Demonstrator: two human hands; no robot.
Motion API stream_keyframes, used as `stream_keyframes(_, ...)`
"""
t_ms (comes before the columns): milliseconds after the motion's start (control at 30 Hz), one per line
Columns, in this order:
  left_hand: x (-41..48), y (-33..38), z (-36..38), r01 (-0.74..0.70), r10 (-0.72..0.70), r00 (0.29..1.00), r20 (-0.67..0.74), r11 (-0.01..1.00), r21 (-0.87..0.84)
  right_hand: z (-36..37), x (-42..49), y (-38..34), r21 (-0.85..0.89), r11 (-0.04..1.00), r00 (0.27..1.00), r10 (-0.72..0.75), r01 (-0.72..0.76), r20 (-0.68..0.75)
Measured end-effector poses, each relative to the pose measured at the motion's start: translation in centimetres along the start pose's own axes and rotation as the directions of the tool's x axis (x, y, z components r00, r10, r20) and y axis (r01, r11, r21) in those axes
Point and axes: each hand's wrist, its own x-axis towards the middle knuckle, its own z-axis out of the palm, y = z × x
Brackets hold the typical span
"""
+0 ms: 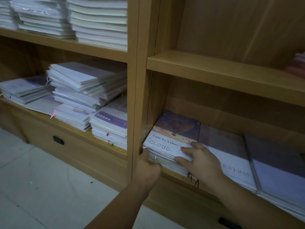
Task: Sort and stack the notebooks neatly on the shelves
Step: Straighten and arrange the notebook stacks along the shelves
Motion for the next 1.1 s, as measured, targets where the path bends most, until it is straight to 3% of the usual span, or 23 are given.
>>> stream_keyframes(267, 0.9, -0.3, 0.3, 0.003, -0.004, 1.0, 0.016, 0.998, 0.063, 0.9, 1.2, -0.6, -0.028, 0.997, 0.996, -0.073, 0.075, 0.058)
stream_keyframes(433, 0.2, 0.2, -1.9, 0.027, -0.027, 0.999, 0.045, 1.0, 0.002, -1.1, 2.1, 1.6, 0.313, 0.949, 0.93, -0.147, 0.037, 0.336)
stream_keyframes(467, 0.1, 0.2, -2.1, 0.047, -0.047, 0.998, 0.034, 0.999, -0.005, -1.7, 2.0, 2.0, 0.401, 0.916, 0.937, -0.14, -0.001, 0.321)
stream_keyframes(533, -0.2, 0.3, -1.7, 0.056, -0.056, 0.998, -0.004, 0.998, 0.027, -2.5, 1.5, 3.1, 0.45, 0.892, 0.985, -0.046, -0.033, 0.163)
stream_keyframes(633, -0.6, 0.8, 0.0, 0.029, -0.029, 0.999, 0.026, 0.999, 0.019, -2.5, 0.2, 3.7, 0.313, 0.949, 0.999, 0.032, -0.03, -0.002)
stream_keyframes(767, -1.4, 1.7, 2.1, -0.01, 0.004, 0.99, 0.144, 0.999, 0.044, -1.4, -1.6, 3.6, 0.211, 0.977, 0.998, -0.016, 0.003, 0.061)
stream_keyframes(933, -1.7, 1.5, 2.8, -0.029, 0.001, 0.973, 0.229, 0.993, 0.117, -0.1, -1.7, 3.5, 0.156, 0.987, 1.0, -0.02, 0.023, -0.024)
stream_keyframes(1100, -1.6, 1.5, 2.7, -0.069, 0.03, 0.978, 0.204, 0.98, 0.188, -0.2, -1.8, 2.8, 0.004, 1.0, 1.0, -0.008, 0.008, -0.019)
